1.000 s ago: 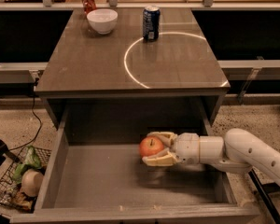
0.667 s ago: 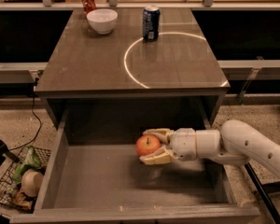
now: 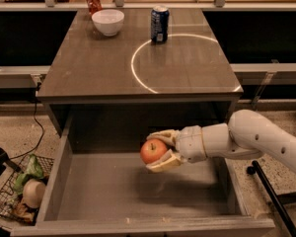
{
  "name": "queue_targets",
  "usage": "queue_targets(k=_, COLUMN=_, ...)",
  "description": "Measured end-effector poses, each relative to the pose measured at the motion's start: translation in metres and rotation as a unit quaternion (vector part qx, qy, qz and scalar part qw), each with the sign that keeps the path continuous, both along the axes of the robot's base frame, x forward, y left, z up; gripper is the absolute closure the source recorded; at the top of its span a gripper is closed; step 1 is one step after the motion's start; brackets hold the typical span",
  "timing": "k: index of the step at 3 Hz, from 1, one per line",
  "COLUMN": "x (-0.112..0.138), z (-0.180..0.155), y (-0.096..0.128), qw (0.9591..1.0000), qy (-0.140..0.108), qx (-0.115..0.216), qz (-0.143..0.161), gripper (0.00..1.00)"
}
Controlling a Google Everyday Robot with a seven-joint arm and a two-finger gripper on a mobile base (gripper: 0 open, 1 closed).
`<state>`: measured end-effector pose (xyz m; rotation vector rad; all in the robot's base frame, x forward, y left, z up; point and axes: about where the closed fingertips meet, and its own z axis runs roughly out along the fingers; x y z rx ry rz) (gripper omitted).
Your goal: Place apple into top drawer
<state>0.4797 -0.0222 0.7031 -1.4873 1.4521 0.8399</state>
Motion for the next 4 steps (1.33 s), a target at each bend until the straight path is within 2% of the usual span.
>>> queue_targets(k=1, x=-0.004, z=-0.004, y=0.009, qw=0.9999, qy=0.003, qx=-0.009, qz=0.011, gripper=1.0)
queue_targets(k=3, x=-0.015, z=-0.032, y=0.051, qw=0.9985, qy=0.032, qx=-0.005, qz=0.044, gripper=1.0)
queue_targets(k=4, x=-0.018, z=-0.042, y=0.063, qw=0.9979, qy=0.04, qx=-0.011, qz=0.05, gripper=1.0)
